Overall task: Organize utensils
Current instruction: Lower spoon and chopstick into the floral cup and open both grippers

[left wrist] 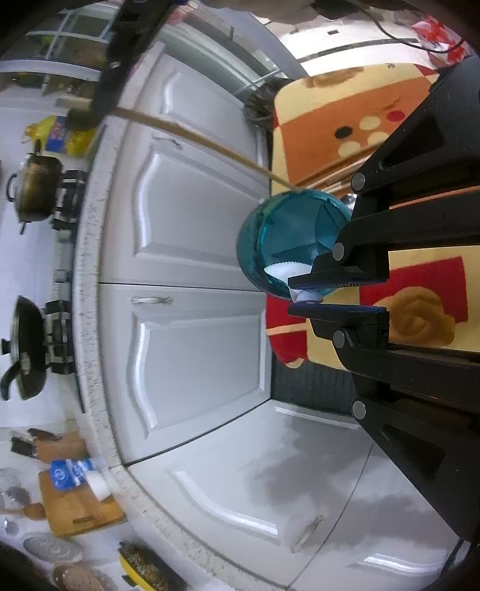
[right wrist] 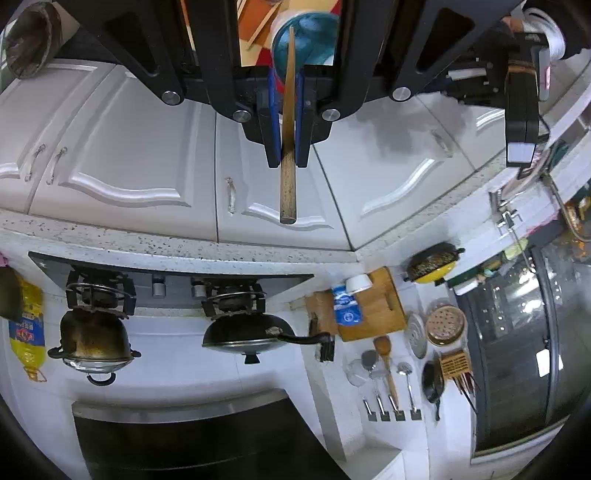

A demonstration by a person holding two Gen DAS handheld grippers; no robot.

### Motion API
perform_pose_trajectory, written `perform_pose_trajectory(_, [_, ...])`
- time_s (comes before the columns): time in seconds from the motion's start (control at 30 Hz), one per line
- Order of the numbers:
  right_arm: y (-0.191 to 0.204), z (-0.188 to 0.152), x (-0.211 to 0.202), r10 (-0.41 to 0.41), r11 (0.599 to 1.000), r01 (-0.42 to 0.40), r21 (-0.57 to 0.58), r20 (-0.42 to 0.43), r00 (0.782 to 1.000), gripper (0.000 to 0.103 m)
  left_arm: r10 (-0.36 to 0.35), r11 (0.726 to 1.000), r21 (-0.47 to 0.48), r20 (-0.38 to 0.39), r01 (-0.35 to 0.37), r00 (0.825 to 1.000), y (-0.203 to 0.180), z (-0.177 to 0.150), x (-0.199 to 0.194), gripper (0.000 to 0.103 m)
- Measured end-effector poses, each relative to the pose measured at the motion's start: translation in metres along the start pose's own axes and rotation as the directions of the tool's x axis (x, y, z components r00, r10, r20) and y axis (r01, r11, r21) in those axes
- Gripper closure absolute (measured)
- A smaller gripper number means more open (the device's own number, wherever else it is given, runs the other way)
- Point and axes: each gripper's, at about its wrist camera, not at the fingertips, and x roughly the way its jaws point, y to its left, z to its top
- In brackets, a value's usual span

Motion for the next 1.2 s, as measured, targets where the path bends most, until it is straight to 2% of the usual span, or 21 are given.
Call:
perform_pose_trajectory(0.13, [-0.003,-0.005,0.030,-0.003,1.000,0.003,0.003,-0.034,0.999,0.096,-0.013,1.000,-0.019,-0.033,0.012,0.999,0.002,-0.002,0.020,0.097])
perform_pose_trajectory(0.37, [-0.017,-0.039,0.091,0.018,0.999,-0.010,0.044,-0.188,0.982,0.096,-0.046,0.997,-0.064,-0.075,0.042,0.996,0.001,-0.007,0.047,0.097])
perform_pose_trajectory(0.6, [-0.030,-0.062,0.112,0.035,0.995,-0.009,0.095,-0.271,0.962,0.096,-0.082,0.987,-0.144,-0.088,0.069,0.993,0.007,-0.008,0.063,0.097])
perform_pose_trajectory(0.67, [-0.030,-0.064,0.112,0.039,0.995,-0.010,0.104,-0.284,0.958,0.096,-0.091,0.983,-0.165,-0.082,0.077,0.992,0.009,-0.009,0.063,0.088])
perform_pose_trajectory(0.73, [-0.029,-0.066,0.109,0.039,0.995,-0.011,0.100,-0.289,0.956,0.089,-0.098,0.980,-0.179,-0.076,0.083,0.992,0.010,-0.010,0.061,0.080])
perform_pose_trajectory(0.77, [-0.028,-0.067,0.107,0.036,0.996,-0.009,0.093,-0.291,0.956,0.082,-0.105,0.978,-0.187,-0.069,0.090,0.992,0.010,-0.011,0.059,0.075])
perform_pose_trajectory(0.83, [-0.027,-0.070,0.102,0.036,0.996,-0.012,0.086,-0.288,0.957,0.078,-0.110,0.976,-0.195,-0.057,0.097,0.992,0.011,-0.012,0.054,0.070])
perform_pose_trajectory(1.03, [-0.030,-0.082,0.085,0.040,0.994,-0.010,0.105,-0.296,0.954,0.074,-0.117,0.962,-0.249,0.006,0.115,0.993,0.017,-0.019,0.029,0.060])
perform_pose_trajectory(1.2, [-0.028,-0.096,0.063,0.005,0.996,0.019,0.082,-0.284,0.959,0.072,-0.094,0.955,-0.279,0.050,0.105,0.994,0.016,-0.034,0.010,0.056])
